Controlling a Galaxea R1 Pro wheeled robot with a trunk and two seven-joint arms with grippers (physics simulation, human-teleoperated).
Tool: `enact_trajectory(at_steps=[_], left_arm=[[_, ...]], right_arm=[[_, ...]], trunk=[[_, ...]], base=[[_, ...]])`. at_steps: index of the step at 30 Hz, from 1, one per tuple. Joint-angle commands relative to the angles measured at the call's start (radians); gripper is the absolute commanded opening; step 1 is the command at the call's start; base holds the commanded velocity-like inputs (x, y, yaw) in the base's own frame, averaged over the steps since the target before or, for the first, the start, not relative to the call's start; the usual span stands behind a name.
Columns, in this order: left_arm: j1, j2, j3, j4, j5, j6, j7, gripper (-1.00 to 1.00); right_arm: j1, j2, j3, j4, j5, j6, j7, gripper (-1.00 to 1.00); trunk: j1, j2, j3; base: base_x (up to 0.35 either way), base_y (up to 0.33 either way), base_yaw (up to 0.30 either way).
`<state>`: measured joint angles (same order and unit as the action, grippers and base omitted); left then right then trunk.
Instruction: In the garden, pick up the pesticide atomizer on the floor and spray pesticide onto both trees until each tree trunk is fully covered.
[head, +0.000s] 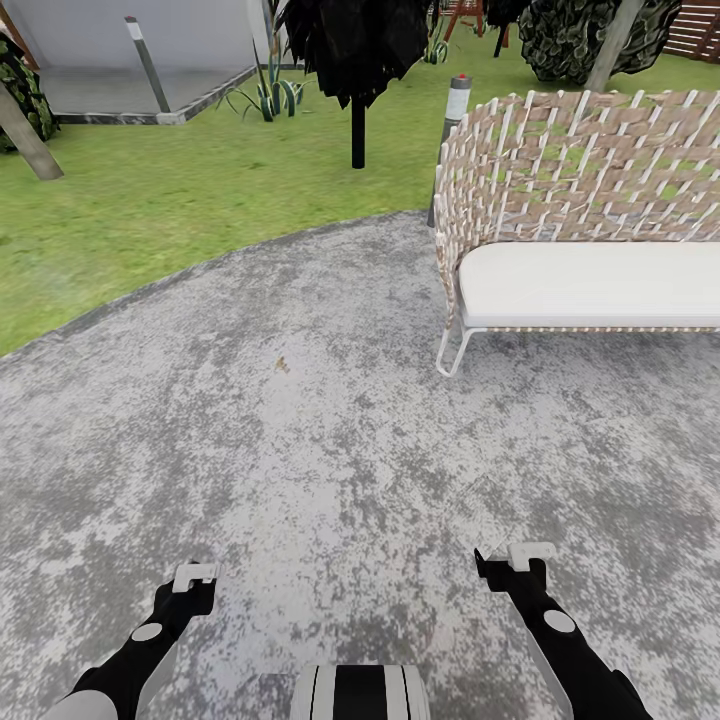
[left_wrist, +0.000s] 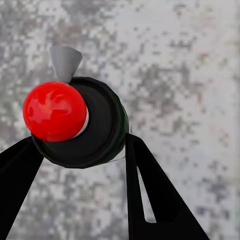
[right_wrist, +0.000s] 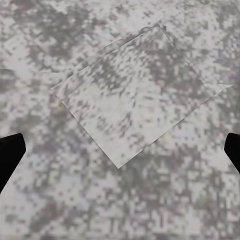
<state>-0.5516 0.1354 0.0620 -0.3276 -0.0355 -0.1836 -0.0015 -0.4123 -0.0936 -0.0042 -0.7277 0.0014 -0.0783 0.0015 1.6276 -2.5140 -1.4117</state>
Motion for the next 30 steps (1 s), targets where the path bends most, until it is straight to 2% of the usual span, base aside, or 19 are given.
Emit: enact_trajectory(at_steps=[1, 3, 30], left_arm=[[0.0, 0.0, 0.004, 0.001, -0.004, -0.004, 0.0, -1.0], [0.0, 0.0, 0.004, 0.001, -0.004, -0.004, -0.003, -1.0], [0.001, 0.0, 0.004, 0.002, -0.004, -0.002, -0.008, -1.0]], right_arm=[[0.0, 0.0, 0.0, 0.001, 0.0, -0.003, 0.0, 1.0], [0.0, 0.0, 0.0, 0.001, 0.0, -0.003, 0.0, 1.0], [0.0, 0.001, 0.006, 0.002, 0.004, -0.002, 0.0, 1.0]], trunk=[[0.0, 0.0, -0.001], [0.0, 0.0, -0.001], [-0.012, 0.006, 0.104]], base=[[0.0, 0.0, 0.0], [0.0, 0.0, 0.0], [0.0, 0.0, 0.0]])
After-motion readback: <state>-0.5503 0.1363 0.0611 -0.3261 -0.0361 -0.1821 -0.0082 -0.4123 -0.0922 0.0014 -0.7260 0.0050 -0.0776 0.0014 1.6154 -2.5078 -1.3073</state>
